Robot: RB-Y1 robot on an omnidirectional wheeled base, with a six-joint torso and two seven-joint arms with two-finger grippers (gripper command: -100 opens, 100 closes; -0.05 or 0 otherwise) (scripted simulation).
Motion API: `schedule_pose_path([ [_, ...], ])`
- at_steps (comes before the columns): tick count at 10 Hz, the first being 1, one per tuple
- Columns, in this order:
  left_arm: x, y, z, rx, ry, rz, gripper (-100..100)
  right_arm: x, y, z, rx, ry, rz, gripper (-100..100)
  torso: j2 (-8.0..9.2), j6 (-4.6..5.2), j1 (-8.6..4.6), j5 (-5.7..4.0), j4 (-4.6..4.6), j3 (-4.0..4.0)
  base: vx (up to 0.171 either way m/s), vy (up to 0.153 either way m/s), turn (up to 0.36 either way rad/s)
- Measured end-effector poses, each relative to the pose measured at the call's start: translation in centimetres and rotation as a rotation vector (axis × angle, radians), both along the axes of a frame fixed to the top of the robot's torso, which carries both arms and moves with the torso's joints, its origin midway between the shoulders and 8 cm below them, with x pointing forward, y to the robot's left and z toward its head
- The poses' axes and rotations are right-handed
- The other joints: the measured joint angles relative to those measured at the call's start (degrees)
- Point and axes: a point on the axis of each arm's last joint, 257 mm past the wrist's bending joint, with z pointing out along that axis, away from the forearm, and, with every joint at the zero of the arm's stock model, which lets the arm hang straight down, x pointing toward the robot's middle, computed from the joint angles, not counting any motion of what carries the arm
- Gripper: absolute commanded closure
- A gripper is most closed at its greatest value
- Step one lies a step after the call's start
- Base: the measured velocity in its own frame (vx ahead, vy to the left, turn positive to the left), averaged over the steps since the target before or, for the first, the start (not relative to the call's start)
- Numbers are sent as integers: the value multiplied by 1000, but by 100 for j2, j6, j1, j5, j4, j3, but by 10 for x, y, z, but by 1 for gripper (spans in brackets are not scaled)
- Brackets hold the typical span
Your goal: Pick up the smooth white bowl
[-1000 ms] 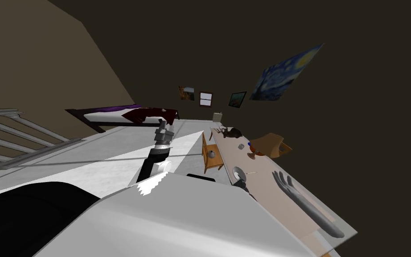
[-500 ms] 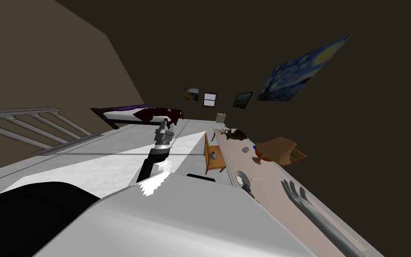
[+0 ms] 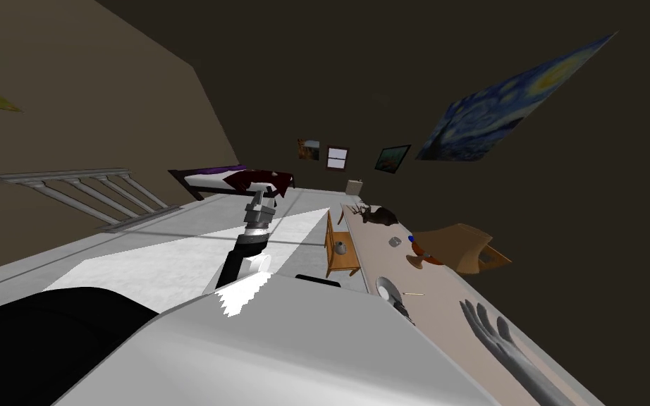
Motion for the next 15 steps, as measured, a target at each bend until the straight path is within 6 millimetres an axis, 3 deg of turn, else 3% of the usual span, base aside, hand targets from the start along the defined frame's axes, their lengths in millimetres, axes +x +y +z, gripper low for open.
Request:
schedule_pose_path([
  [7, 0, 0, 0, 0, 0, 0, 0, -39, -40, -15, -160, 117, 91, -100, -3, -1, 0, 0, 0, -1, 23, -7, 97],
  [14, 0, 0, 0, 0, 0, 0, 0, -73, -51, -25, -240, 214, 179, -100, 8, 1, 4, 1, 2, 5, 2, -8, 37],
  [15, 0, 0, 0, 0, 0, 0, 0, -73, -52, -25, -239, 213, 177, 0, 8, 1, 5, 1, 2, 5, 0, 0, 0],
])
